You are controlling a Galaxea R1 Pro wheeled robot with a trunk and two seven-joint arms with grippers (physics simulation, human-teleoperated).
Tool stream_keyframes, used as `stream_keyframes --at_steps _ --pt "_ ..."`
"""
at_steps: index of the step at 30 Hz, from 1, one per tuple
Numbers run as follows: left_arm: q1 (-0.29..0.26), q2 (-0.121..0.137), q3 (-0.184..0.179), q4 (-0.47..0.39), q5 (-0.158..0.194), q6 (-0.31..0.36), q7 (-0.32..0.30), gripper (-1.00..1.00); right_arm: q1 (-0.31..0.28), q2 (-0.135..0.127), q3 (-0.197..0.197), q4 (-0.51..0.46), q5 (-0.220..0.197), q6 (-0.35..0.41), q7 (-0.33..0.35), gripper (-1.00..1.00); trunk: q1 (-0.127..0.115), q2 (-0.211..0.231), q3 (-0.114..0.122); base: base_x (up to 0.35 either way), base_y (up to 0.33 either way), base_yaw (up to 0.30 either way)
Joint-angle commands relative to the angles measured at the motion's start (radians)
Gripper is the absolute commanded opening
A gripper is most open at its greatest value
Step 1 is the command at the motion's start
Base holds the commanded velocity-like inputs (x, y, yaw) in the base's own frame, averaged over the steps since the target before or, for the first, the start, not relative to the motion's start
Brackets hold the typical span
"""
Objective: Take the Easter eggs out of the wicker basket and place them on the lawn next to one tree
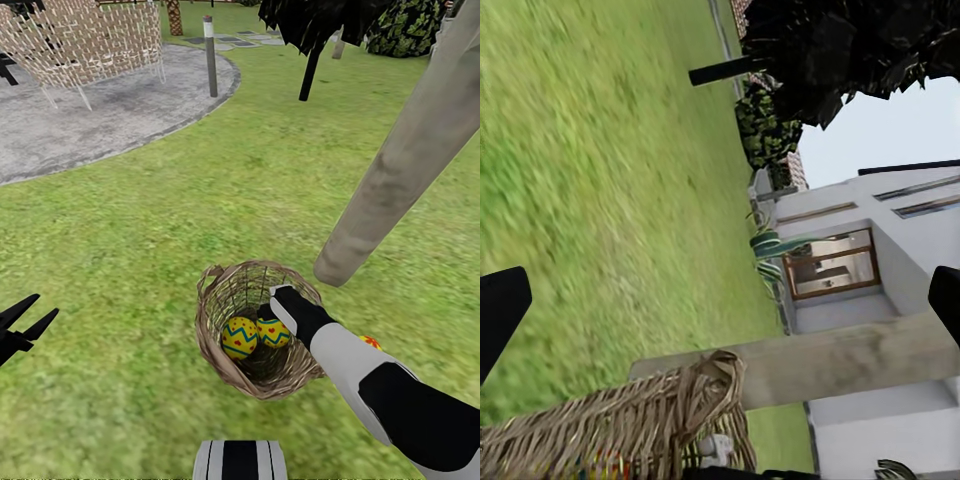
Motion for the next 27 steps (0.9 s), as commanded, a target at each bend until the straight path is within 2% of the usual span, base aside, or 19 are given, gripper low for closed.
stream_keyframes --at_steps 1,27 --pt "-0.001 0.0 0.001 0.0 -0.002 0.004 -0.004 1.0 -0.001 -0.001 0.008 -0.001 -0.01 0.003 -0.009 1.0 0.0 0.0 -0.002 0.0 0.0 0.0" --pt "-0.001 0.0 0.001 0.0 -0.002 0.004 -0.004 1.0 -0.001 -0.001 0.01 -0.001 -0.008 0.001 -0.01 1.0 0.0 0.0 -0.044 0.0 0.0 0.0"
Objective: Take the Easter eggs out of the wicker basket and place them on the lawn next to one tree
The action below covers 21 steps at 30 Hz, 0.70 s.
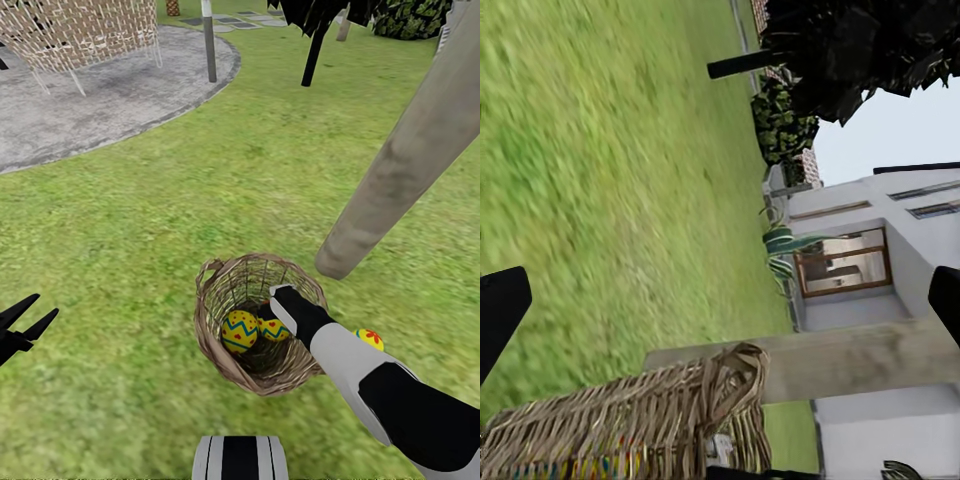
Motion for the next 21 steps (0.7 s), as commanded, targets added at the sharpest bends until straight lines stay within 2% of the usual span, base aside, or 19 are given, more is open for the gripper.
stream_keyframes --at_steps 1,21 --pt "-0.001 0.0 0.001 0.0 -0.002 0.004 -0.004 1.0 -0.001 -0.001 0.008 -0.001 -0.011 0.002 -0.009 1.0 0.0 0.0 -0.002 0.0 0.0 0.0" --pt "-0.001 0.0 0.001 0.0 -0.002 0.004 -0.004 1.0 -0.001 0.001 0.011 0.0 -0.009 -0.001 -0.012 1.0 0.0 0.0 -0.035 0.0 0.0 0.0"
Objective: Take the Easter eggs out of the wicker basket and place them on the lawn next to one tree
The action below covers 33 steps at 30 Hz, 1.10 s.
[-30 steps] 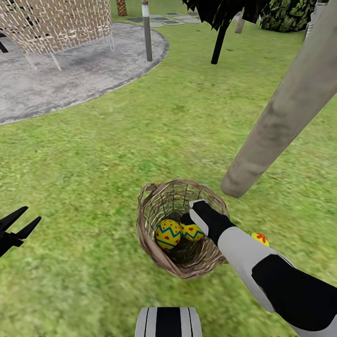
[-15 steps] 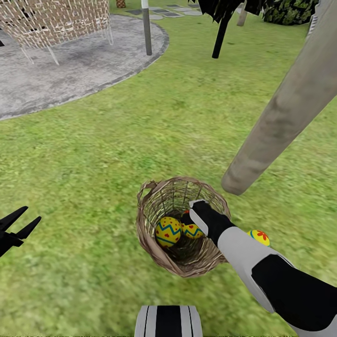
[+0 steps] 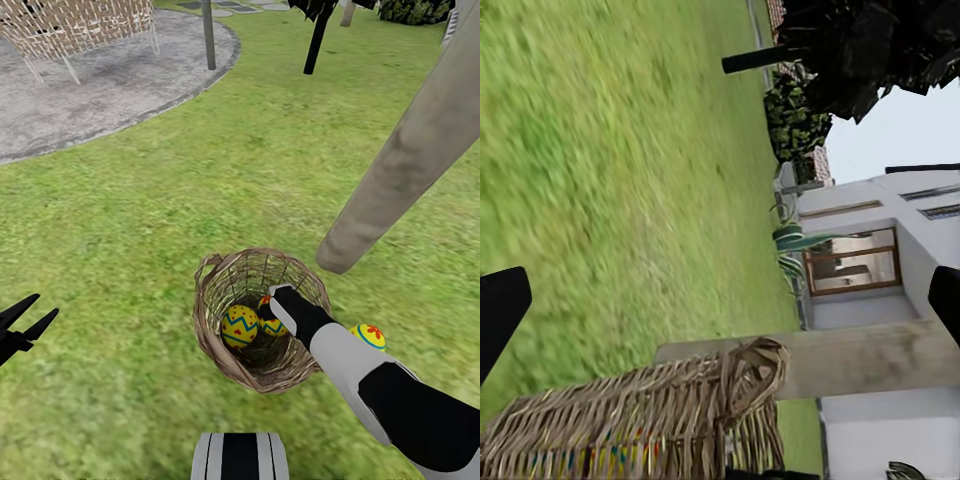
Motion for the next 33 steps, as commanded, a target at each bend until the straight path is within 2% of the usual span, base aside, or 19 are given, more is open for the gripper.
stream_keyframes --at_steps 1,15,23,27,31,33 --pt "-0.001 0.0 0.001 0.0 -0.002 0.004 -0.004 1.0 -0.001 -0.001 0.008 -0.001 -0.011 0.003 -0.008 1.0 0.0 0.0 -0.002 0.0 0.0 0.0" --pt "-0.001 0.0 0.001 0.0 -0.002 0.004 -0.004 1.0 -0.001 -0.001 0.008 -0.003 -0.011 -0.003 -0.007 1.0 0.0 0.0 -0.016 0.0 0.0 0.0" --pt "-0.001 0.0 0.001 0.0 -0.002 0.004 -0.004 1.0 -0.001 -0.002 0.008 -0.003 -0.011 -0.003 -0.007 1.0 0.0 0.0 -0.016 0.0 0.0 0.0" --pt "0.011 0.011 0.009 0.007 -0.003 0.002 -0.021 1.0 -0.003 0.004 0.012 -0.003 -0.01 0.001 -0.011 1.0 0.0 0.0 -0.016 0.0 0.0 0.0" --pt "0.033 0.034 0.003 0.002 0.001 0.003 -0.031 1.0 -0.005 0.002 0.012 -0.004 -0.006 0.001 -0.013 1.0 0.0 0.0 -0.016 0.0 0.0 0.0" --pt "0.034 0.045 0.003 0.002 0.001 0.002 -0.033 1.0 -0.005 0.002 0.012 -0.004 -0.006 0.001 -0.017 1.0 0.001 -0.001 -0.024 0.0 0.0 0.0"
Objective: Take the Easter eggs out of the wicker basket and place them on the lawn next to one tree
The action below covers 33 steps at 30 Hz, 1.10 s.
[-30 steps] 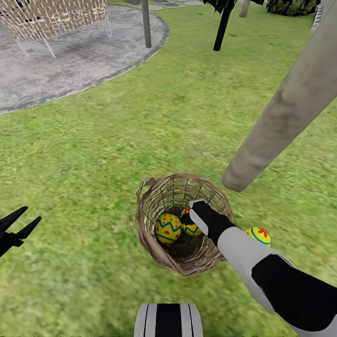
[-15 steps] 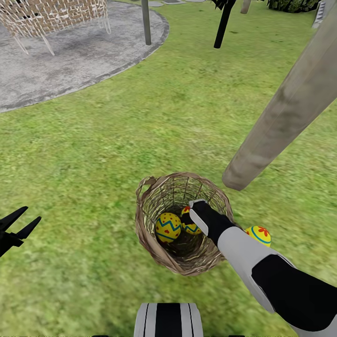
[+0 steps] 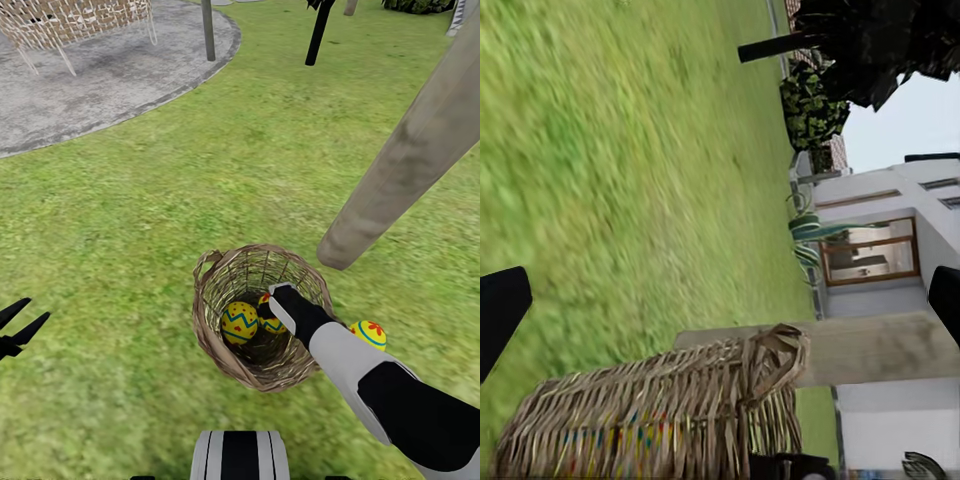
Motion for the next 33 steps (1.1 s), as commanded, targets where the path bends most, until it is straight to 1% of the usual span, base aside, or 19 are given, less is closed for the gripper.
stream_keyframes --at_steps 1,2,4,6,8,12,13,18,21,23,24,28,33 --pt "0.0 0.006 0.001 0.0 -0.002 0.004 -0.004 1.0 -0.001 -0.001 0.008 -0.001 -0.01 0.003 -0.011 1.0 0.0 0.0 -0.001 0.0 0.0 0.0" --pt "0.0 0.011 0.001 0.0 -0.002 0.003 -0.005 1.0 -0.001 -0.001 0.008 -0.001 -0.01 0.003 -0.012 1.0 0.0 0.0 -0.001 0.0 0.0 0.0" --pt "0.0 0.012 0.001 0.0 -0.002 0.003 -0.005 1.0 -0.001 -0.001 0.008 -0.001 -0.009 0.004 -0.013 1.0 0.001 -0.001 -0.008 0.0 0.0 0.0" --pt "0.0 0.012 0.001 0.0 -0.002 0.003 -0.005 1.0 -0.001 -0.001 0.008 0.0 -0.009 0.004 -0.013 1.0 0.001 -0.001 -0.008 0.0 0.0 0.0" --pt "0.0 0.011 0.0 0.0 -0.002 0.003 -0.005 1.0 -0.001 -0.002 0.008 -0.001 -0.009 0.004 -0.013 1.0 0.002 -0.001 -0.016 0.0 0.0 0.0" --pt "0.0 0.009 -0.001 0.0 -0.002 0.003 -0.005 1.0 -0.001 -0.001 0.008 -0.001 -0.009 0.001 -0.014 1.0 0.002 -0.001 -0.016 0.0 0.0 0.0" --pt "0.0 0.009 -0.001 0.0 -0.003 0.003 -0.005 1.0 -0.001 -0.001 0.008 -0.001 -0.009 0.001 -0.014 1.0 0.002 -0.001 -0.02 0.0 0.0 0.0" --pt "0.0 0.009 -0.001 0.0 -0.003 0.003 -0.005 1.0 -0.001 -0.002 0.008 -0.001 -0.009 -0.003 -0.013 1.0 0.002 -0.002 -0.024 0.0 0.0 0.0" --pt "0.0 0.008 -0.001 0.0 -0.003 0.003 -0.005 1.0 -0.001 -0.002 0.008 -0.002 -0.009 -0.003 -0.013 1.0 0.003 -0.002 -0.032 0.0 0.0 0.0" --pt "0.0 0.007 -0.001 0.0 -0.003 0.003 -0.005 1.0 -0.001 -0.002 0.008 -0.001 -0.009 -0.003 -0.013 1.0 0.003 -0.002 -0.032 0.0 0.0 0.0" --pt "0.0 0.007 -0.001 0.0 -0.003 0.003 -0.005 1.0 -0.001 -0.002 0.008 -0.001 -0.009 -0.003 -0.013 -1.0 0.004 -0.002 -0.036 0.0 0.0 0.0" --pt "0.0 0.006 -0.001 0.0 -0.002 0.003 -0.005 1.0 -0.001 -0.003 0.007 -0.002 -0.009 -0.003 -0.01 -1.0 0.005 -0.003 -0.043 0.0 0.0 0.0" --pt "0.0 0.006 -0.001 0.001 -0.002 0.003 -0.005 1.0 -0.001 -0.004 0.006 -0.002 -0.009 -0.003 -0.007 -1.0 0.005 -0.003 -0.047 0.0 0.0 0.0"
